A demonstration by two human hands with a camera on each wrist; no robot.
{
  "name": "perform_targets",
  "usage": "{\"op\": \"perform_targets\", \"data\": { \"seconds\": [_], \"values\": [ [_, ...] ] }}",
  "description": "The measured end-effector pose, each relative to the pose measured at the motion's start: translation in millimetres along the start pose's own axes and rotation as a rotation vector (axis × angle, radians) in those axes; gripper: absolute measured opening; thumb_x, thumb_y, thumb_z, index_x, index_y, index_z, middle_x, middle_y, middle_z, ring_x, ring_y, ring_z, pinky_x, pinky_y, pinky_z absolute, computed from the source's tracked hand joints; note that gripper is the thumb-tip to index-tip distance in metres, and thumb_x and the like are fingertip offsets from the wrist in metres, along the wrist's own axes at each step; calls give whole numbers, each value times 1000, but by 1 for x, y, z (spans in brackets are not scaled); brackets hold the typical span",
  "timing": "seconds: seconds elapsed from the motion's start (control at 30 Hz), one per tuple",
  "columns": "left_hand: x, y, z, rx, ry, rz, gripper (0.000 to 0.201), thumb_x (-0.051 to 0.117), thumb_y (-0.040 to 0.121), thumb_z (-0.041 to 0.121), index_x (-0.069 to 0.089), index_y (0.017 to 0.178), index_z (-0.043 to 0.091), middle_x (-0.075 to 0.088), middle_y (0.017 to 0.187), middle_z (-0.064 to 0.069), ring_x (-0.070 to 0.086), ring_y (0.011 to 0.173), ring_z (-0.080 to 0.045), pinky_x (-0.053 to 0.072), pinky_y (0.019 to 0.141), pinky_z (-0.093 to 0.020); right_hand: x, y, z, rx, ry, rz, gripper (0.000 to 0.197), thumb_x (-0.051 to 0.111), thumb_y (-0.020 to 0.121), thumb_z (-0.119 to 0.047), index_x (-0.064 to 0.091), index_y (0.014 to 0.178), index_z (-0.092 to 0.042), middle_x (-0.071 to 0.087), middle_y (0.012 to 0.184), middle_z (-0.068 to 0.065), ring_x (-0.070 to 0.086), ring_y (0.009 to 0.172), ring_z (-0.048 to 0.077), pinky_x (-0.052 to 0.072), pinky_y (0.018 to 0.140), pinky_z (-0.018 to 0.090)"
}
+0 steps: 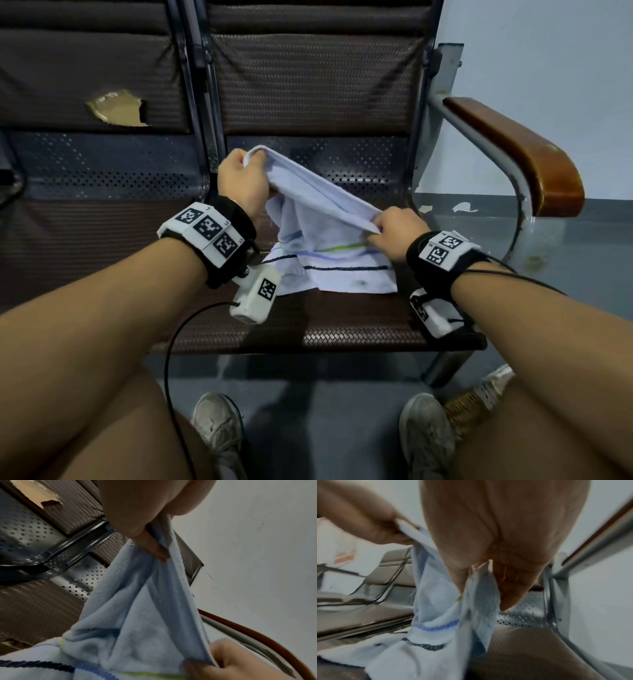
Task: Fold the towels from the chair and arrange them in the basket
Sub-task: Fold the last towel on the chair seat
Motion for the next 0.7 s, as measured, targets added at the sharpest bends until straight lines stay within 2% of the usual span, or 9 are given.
{"op": "perform_targets", "data": {
  "seconds": [0.13,0.23,0.3,0.4,0.47,0.53,0.6,0.67,0.7],
  "values": [
    [-13,10,-18,-12,175,-35,26,47,98,32,49,81,13,64,93,-22,68,86,-35,60,74,-49,-27,2,17,30,120,204,16,62,90,-27,74,82,-21,60,70,7,59,73,30,44,68,30],
    [-12,13,-36,-72,245,-101,32,36,106,27,56,100,3,70,68,-18,69,55,-27,56,50,-32,-51,-1,22,-2,174,364,18,61,89,-23,69,73,-23,55,67,5,52,71,27,38,67,29],
    [-11,13,-41,-118,216,-120,28,37,106,20,56,105,0,70,60,-9,68,49,-18,54,45,-26,-46,-1,26,-24,171,296,11,66,89,-23,75,83,-20,58,70,4,55,72,26,37,68,27],
    [-16,15,-44,-146,141,-102,21,38,103,6,57,108,-1,70,83,-18,70,60,-23,59,52,-28,-6,-7,27,-102,44,-43,13,66,92,-25,77,92,-17,71,87,4,65,82,24,48,74,31],
    [-21,17,-48,-171,147,-82,22,39,100,-1,58,110,-1,65,91,-17,68,68,-25,59,53,-28,10,-12,32,-120,-15,-152,20,61,95,-24,77,94,-12,74,98,5,67,91,26,52,84,36],
    [-22,18,-55,-231,107,-80,19,39,99,-4,58,105,-1,64,85,-14,66,68,-24,59,52,-28,7,-12,37,-104,9,-127,29,58,98,-28,74,78,-13,71,82,-3,64,77,21,50,76,35],
    [-22,18,-57,-253,42,-77,23,39,99,-5,60,90,-2,65,66,-10,60,63,-24,56,49,-26,-4,-10,41,-71,46,-41,48,56,98,-35,56,54,-19,50,53,-5,49,54,15,39,58,32],
    [-23,20,-54,-230,36,-86,28,41,97,-3,58,76,6,59,53,-5,50,58,-22,46,42,-22,-9,-9,43,-69,44,-1,49,57,98,-37,54,52,-21,47,51,-2,48,54,18,36,55,32],
    [-24,21,-53,-227,26,-76,27,44,97,0,58,77,10,58,58,-6,48,56,-22,42,42,-22,-8,-10,43,-80,32,-12,39,58,97,-35,62,60,-21,55,59,0,54,62,21,41,60,31]
  ]
}}
Point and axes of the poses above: each hand's wrist, its own y-axis towards the middle knuckle, its own x-axis out of the palm, z = x × y, the point moved 10 cm from there along y, towards the middle knuckle
